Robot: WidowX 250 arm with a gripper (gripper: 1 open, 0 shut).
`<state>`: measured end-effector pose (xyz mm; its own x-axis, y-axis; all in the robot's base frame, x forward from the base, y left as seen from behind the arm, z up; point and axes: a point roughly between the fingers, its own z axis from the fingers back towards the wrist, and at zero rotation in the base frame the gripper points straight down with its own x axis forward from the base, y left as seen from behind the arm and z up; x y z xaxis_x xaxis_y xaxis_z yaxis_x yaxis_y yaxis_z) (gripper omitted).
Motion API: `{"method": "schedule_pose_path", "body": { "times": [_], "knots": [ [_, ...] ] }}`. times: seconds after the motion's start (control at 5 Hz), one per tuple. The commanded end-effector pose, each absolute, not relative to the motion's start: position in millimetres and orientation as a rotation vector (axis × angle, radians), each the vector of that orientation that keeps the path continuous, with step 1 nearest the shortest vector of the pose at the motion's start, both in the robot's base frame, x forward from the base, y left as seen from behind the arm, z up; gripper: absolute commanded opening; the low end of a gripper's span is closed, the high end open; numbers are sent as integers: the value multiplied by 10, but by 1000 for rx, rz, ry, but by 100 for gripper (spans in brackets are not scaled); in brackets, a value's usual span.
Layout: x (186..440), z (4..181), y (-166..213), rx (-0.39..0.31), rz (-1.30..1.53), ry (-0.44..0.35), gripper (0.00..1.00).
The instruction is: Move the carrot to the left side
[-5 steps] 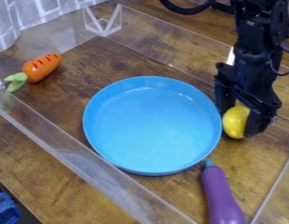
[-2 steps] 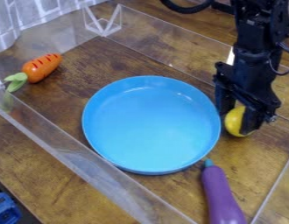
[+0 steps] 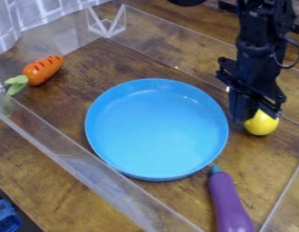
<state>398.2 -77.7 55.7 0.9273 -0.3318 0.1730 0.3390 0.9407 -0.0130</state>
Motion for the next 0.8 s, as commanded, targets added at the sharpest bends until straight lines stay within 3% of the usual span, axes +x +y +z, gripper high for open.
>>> {"method": "schedule_pose_path", "body": {
  "times": [0.0, 0.2, 0.4, 0.6],
  "knots": [
    [4068, 1015, -762, -47, -336, -295, 0],
    [4062, 1074, -757, -48, -336, -309, 0],
    [4037, 1293, -711, -33, -317, -361, 0],
    [4015, 1337, -690, -26, -311, -383, 100]
  ]
}}
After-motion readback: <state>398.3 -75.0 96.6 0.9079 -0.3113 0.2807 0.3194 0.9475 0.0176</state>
